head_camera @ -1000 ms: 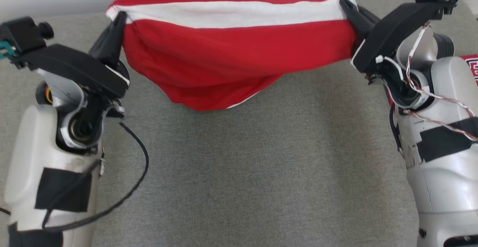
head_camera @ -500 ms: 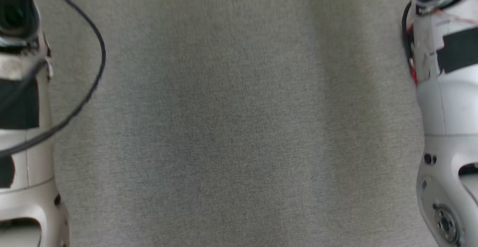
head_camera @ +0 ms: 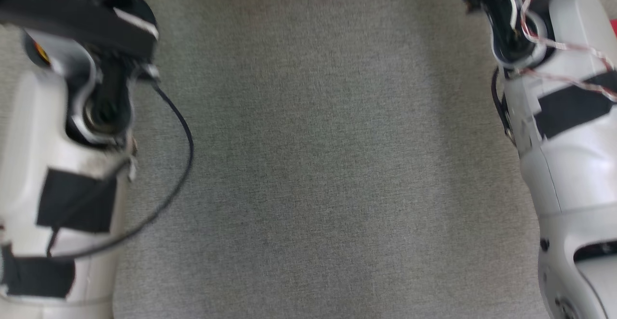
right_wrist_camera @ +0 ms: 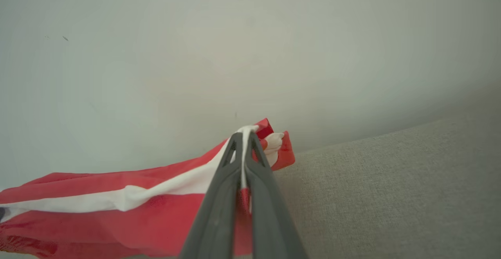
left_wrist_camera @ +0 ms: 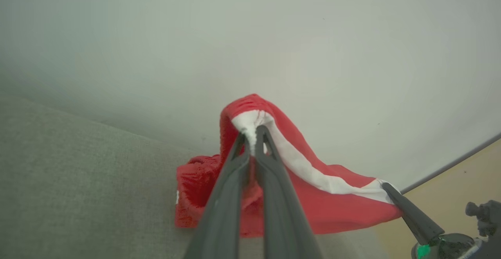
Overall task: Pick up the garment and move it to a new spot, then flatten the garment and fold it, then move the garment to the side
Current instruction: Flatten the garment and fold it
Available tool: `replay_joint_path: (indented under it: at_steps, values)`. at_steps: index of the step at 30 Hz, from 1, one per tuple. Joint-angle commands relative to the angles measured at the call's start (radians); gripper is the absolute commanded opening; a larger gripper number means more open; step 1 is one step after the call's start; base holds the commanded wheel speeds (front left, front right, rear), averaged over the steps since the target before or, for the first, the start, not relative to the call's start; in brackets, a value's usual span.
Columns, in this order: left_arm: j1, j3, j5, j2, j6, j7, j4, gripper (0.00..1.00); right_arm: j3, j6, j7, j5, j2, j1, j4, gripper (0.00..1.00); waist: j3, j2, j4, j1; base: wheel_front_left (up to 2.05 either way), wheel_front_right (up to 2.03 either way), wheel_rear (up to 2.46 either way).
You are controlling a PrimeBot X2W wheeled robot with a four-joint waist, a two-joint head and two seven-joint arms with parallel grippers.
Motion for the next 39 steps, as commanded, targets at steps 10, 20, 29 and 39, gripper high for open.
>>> replay_joint_path:
  at_steps: [10, 20, 29, 39]
  values:
    - [0.286, -0.034, -0.120, 0.021, -0.003, -0.023, -0.189, 0.00, -0.039, -0.003, 0.125, 0.082, -0.087, 0.332, -0.306, 0.00, -0.225, -0.0001, 0.038, -0.0001, 0.00, 0.00, 0.00]
    - [0.593, -0.080, -0.111, 0.031, 0.058, 0.012, -0.312, 0.00, -0.172, -0.003, 0.319, -0.021, -0.042, 0.718, -0.558, 0.00, -0.436, -0.0001, 0.047, -0.0001, 0.00, 0.00, 0.00]
    - [0.800, -0.154, -0.066, 0.013, 0.095, 0.001, -0.248, 0.00, -0.270, -0.003, 0.359, -0.097, 0.014, 0.964, -0.633, 0.00, -0.498, -0.0001, 0.053, -0.0001, 0.00, 0.00, 0.00]
    - [0.821, -0.218, 0.042, -0.016, 0.100, -0.109, -0.056, 1.00, -0.215, -0.003, 0.269, -0.147, 0.023, 1.041, -0.525, 0.99, -0.510, -0.0001, 0.052, -0.0001, 0.00, 0.00, 0.00]
